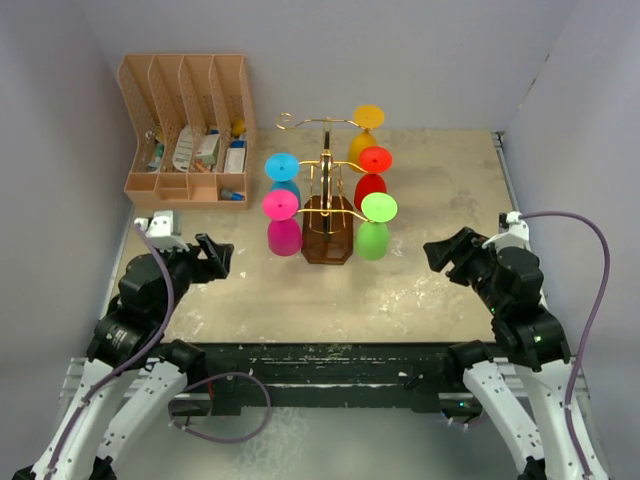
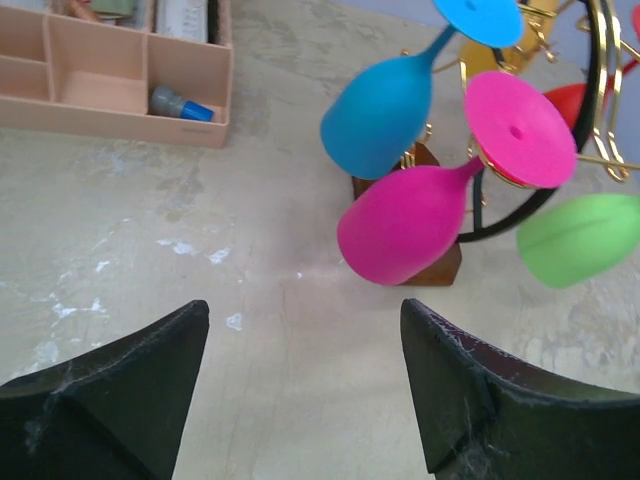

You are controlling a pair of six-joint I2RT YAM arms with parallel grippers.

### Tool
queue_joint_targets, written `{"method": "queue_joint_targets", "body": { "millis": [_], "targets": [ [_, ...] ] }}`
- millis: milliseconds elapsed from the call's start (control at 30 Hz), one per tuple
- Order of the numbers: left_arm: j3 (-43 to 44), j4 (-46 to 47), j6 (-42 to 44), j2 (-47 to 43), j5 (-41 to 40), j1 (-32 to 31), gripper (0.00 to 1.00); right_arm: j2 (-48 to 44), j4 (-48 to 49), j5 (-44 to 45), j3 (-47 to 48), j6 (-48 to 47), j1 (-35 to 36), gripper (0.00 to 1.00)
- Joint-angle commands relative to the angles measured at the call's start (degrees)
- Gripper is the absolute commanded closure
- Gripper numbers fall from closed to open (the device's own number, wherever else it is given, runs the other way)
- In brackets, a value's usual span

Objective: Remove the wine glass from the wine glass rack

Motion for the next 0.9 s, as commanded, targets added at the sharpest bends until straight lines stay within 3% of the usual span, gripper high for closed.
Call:
{"method": "queue_joint_targets", "body": {
  "millis": [0, 100, 233, 600, 867],
  "targets": [
    [2.41, 3.54, 1.87, 1.55, 12.18, -0.22, 0.24, 2.23, 0.59, 0.31, 6.55, -0.87, 0.10, 0.27],
    [2.68, 6.19, 1.81, 3.15, 18.82, -0.21, 0.31, 2.01, -0.48, -5.42, 7.86, -0.32, 0.11, 0.29],
    [2.11, 12.12, 1.43, 3.54, 24.26, -0.20, 0.31, 3.54, -0.48, -9.88, 9.09, 1.30, 0.10, 0.32],
    [6.22, 21.35, -1.48, 12.08, 29.11, -0.27, 0.33, 6.89, 6.45, -13.56, 8.84, 8.49, 0.11, 0.41],
    [7.62, 23.88, -1.74, 14.08, 29.26, -0.25, 0.34, 12.59, 14.18, -18.24, 7.57, 11.21, 0.08, 0.42]
  ]
}}
